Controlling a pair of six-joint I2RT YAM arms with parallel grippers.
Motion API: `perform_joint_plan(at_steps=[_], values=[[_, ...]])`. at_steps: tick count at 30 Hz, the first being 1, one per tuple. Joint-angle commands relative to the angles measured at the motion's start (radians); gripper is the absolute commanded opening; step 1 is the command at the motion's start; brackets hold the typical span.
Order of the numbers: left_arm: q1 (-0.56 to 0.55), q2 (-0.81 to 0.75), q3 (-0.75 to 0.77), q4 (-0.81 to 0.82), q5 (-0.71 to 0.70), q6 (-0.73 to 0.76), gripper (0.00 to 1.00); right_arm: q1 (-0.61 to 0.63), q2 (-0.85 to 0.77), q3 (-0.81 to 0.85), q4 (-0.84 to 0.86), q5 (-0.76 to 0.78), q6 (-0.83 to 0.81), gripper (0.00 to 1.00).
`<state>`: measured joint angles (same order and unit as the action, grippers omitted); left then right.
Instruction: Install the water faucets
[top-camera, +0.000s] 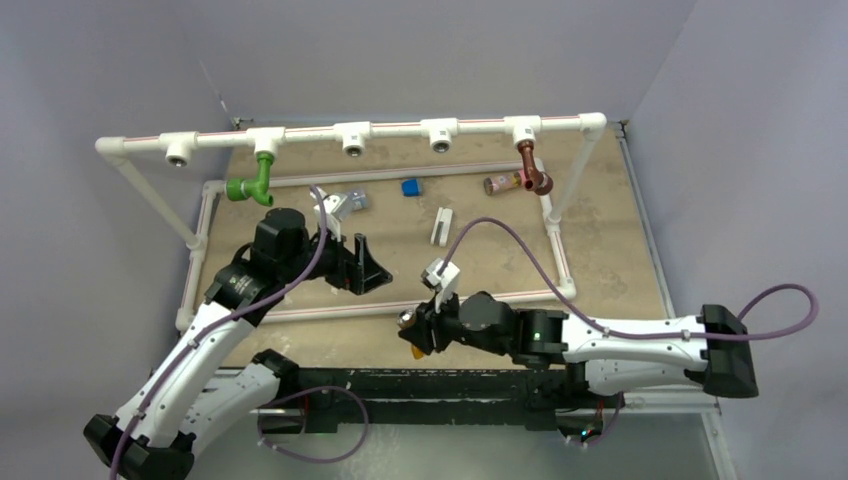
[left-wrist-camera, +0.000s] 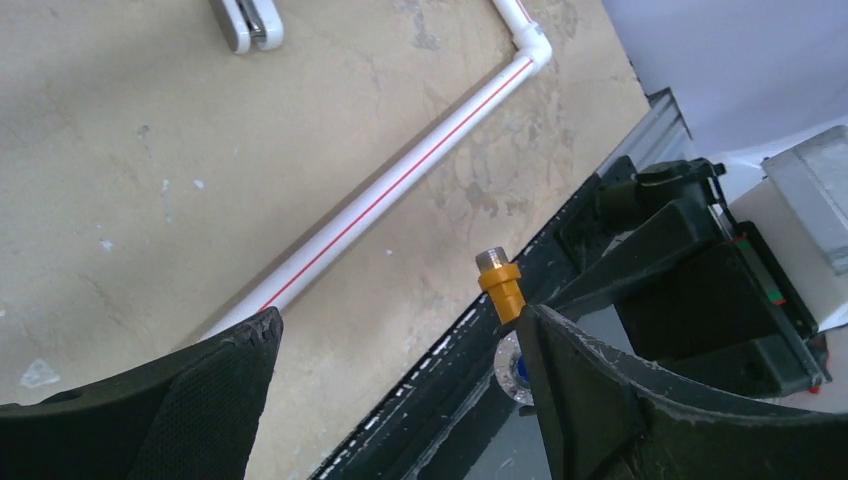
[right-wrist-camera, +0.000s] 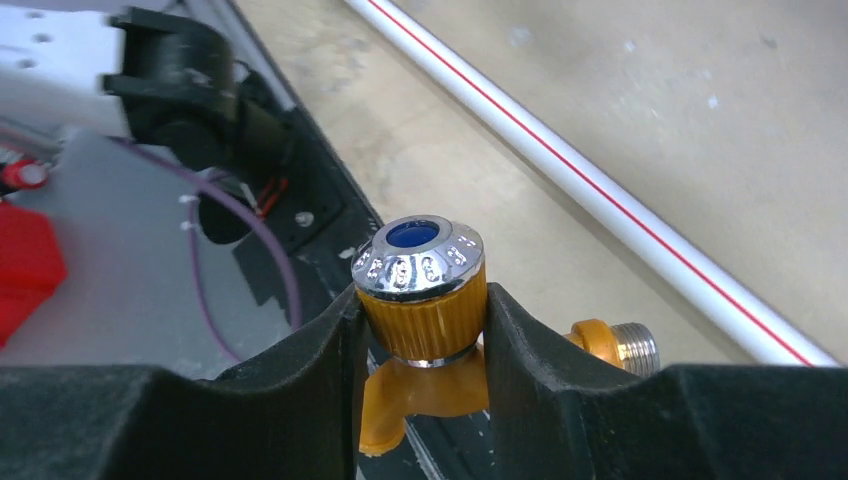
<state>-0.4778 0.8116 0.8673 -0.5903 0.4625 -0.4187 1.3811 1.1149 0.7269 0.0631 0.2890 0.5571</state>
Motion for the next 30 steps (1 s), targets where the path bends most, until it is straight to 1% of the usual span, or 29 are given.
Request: perform_joint_plan(at_steps=[1,3,4,9,11,14,19,23,30], values=[[0.008,-0.002,0.053,-0.022,0.125,-0.070,0.87,0.006,-0.133,-0.082,0.270,-0.157,-0.231,0.00],[0.009,0.001,0.045,-0.014,0.198,-0.096,0.87,0.005,-0.173,-0.105,0.325,-0.210,-0.292,0.00],[0.008,0.003,0.037,-0.008,0.258,-0.109,0.87,0.006,-0.188,-0.117,0.356,-0.257,-0.342,0.00],[0.008,0.011,0.025,-0.006,0.438,-0.138,0.87,0.005,-0.243,-0.146,0.431,-0.452,-0.507,0.00],[0.008,0.013,0.029,-0.014,0.477,-0.149,0.87,0.005,-0.252,-0.152,0.451,-0.553,-0.581,0.00],[0.009,0.007,0.027,0.007,0.584,-0.172,0.87,0.005,-0.246,-0.145,0.447,-0.696,-0.687,0.00],[0.008,-0.007,0.027,0.039,0.733,-0.185,0.86,0.006,-0.216,-0.102,0.416,-0.882,-0.818,0.00],[0.009,-0.014,0.008,0.044,0.831,-0.173,0.85,0.005,-0.189,-0.062,0.442,-0.977,-0.872,0.00],[0.008,-0.024,-0.031,0.030,0.888,-0.147,0.82,0.004,-0.126,0.028,0.437,-1.027,-0.887,0.00]])
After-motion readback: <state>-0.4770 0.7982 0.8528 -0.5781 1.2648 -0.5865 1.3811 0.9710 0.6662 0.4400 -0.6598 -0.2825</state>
